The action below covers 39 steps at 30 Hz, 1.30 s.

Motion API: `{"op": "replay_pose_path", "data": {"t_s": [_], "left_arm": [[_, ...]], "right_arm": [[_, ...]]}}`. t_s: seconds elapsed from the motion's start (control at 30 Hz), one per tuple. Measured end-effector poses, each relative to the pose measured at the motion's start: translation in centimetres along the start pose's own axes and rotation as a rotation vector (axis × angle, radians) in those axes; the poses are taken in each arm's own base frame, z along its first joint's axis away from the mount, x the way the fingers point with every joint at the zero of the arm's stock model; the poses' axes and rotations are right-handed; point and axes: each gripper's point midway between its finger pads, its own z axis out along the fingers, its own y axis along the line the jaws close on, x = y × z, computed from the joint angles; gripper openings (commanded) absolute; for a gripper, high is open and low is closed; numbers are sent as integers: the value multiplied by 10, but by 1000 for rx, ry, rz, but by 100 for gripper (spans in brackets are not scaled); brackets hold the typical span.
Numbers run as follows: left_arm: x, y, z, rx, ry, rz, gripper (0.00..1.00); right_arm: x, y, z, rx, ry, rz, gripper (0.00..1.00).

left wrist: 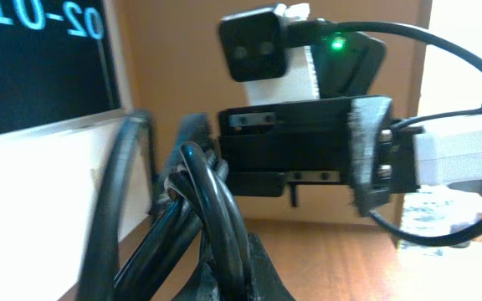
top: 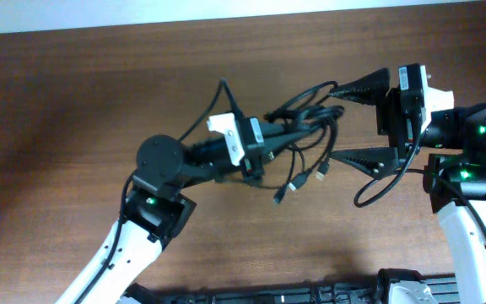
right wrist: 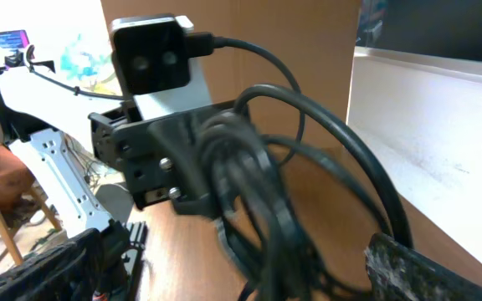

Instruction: Untangle cables

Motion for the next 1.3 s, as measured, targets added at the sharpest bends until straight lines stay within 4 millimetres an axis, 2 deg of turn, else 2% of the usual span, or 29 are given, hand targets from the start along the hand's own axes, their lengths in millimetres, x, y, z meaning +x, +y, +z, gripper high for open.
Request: {"op": "replay_pose_path", "data": {"t_s": [0.07, 0.13, 0.17, 0.27, 0.3, 0.4, 0.5, 0.6, 0.7, 0.77, 0.9, 0.93, 1.03, 1.1, 1.2, 1.3], "left_arm": [[1, 18, -9, -51, 7, -7, 0], [2, 39, -22, -115, 13, -74, 0], [2, 43, -24, -128, 12, -107, 0], [2, 25, -19, -46, 17, -164, 0], [2, 13, -13, 1, 17, -172, 0], [2, -1, -9, 55, 20, -181, 0], [2, 0, -9, 47, 18, -182, 0], [-2, 19, -10, -56, -6, -177, 0], [-18, 24, -11, -80, -72, -123, 0], [-18, 25, -11, -90, -72, -125, 0], [-18, 30, -11, -115, -78, -126, 0], [-19, 33, -12, -130, -80, -125, 0], [-20, 56, -23, -227, -92, -116, 0], [-21, 60, -24, -247, -96, -115, 0], [-20, 53, -21, -211, -90, -116, 0], [-21, 23, -6, -111, -92, -129, 0]], "right_arm": [[0, -3, -3, 17, -2, 0, 99], [-1, -12, -14, 72, -7, 0, 99], [-1, -12, -14, 72, -6, -1, 99], [-2, -4, -4, 26, -4, -29, 99], [-2, 0, 0, 6, -4, -42, 99], [-2, 1, 2, -3, -4, -61, 75], [-2, 1, 2, -3, -3, -69, 71], [-2, 0, 2, 3, -7, -73, 72], [-3, -1, 2, 7, -9, -73, 72], [-3, -1, 2, 7, -9, -72, 78], [-2, -2, 2, 7, -9, -71, 79], [0, -4, 2, 7, -9, -63, 99], [2, -8, 2, 7, -8, -49, 99], [3, -9, 2, 7, -8, -45, 99], [3, -9, 2, 7, -8, -45, 99], [3, -9, 2, 6, -8, -45, 99]]}}
